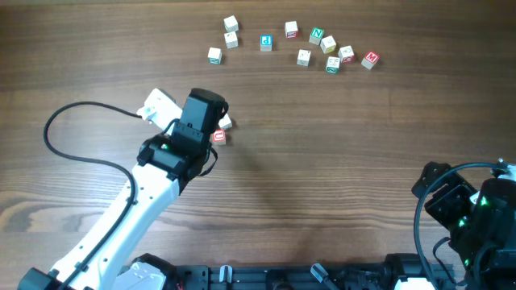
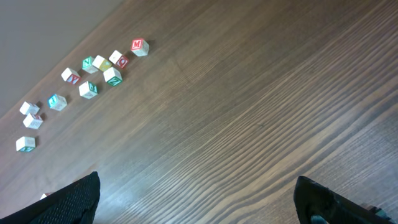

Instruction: Form a circle

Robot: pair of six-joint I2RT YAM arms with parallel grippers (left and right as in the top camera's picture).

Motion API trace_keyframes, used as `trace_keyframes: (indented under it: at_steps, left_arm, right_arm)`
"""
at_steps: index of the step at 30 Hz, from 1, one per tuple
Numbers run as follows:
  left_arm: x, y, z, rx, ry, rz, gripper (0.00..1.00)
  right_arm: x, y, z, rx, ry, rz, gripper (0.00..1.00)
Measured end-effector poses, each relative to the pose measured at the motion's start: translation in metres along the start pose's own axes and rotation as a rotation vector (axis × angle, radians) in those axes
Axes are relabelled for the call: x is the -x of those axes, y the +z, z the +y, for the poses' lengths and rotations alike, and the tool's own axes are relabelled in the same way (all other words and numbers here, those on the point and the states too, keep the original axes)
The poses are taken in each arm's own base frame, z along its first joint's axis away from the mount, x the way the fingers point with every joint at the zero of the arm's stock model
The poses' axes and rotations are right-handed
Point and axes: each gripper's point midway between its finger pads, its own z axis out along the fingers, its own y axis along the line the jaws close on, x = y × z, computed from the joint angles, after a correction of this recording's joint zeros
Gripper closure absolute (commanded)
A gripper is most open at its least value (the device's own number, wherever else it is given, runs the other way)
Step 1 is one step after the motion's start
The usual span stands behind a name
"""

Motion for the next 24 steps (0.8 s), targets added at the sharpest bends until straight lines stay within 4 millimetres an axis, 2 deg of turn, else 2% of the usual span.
trace_keyframes:
  at_steps: [6,10,16,24]
  left_arm:
    - [0.000,0.013,-0.016,-0.041,-0.010,-0.021,0.96]
    - [-0.016,0.035,-0.027,-0.062,-0.005,0.017,0.96]
    - [-0.046,0.065,-0.027,-0.043,0.018,0.098,0.96]
    - [-0.064,0.087,-0.049,-0.125,-0.004,0.130,0.96]
  right_arm:
    - [0.000,0.000,0.000,0.000,0.000,0.000,0.00]
    - [0.000,0.000,0.000,0.000,0.000,0.001,0.00]
    - [0.000,0.000,0.000,0.000,0.000,0.000,0.00]
    - [0.000,0.000,0.000,0.000,0.000,0.000,0.00]
